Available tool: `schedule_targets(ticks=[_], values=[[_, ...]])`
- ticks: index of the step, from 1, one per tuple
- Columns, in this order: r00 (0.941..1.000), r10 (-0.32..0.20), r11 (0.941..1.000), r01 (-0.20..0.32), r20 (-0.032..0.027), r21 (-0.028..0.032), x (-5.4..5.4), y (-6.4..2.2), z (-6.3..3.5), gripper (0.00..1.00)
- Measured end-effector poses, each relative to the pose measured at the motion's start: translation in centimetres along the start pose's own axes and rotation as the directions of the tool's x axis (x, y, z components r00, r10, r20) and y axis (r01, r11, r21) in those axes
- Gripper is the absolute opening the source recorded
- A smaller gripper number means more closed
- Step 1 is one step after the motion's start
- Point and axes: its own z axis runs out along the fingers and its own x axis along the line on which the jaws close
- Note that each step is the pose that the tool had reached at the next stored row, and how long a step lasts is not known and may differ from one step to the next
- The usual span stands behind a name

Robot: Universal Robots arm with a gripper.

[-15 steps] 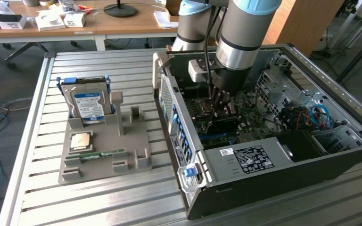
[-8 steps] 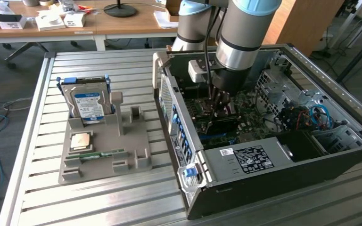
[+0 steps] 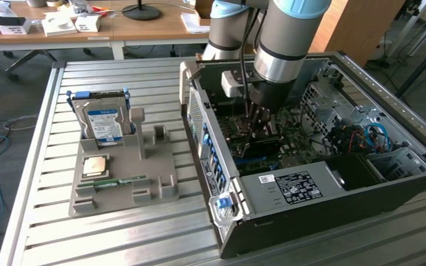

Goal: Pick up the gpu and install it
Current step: 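Press down on the gpu until it lock into place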

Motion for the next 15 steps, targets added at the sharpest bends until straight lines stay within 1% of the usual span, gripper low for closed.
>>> schedule_targets(ticks=[15], values=[[1.0,0.0,1.0,0.0,-0.0002,-0.0001,0.0,0.0,0.11,0.11]])
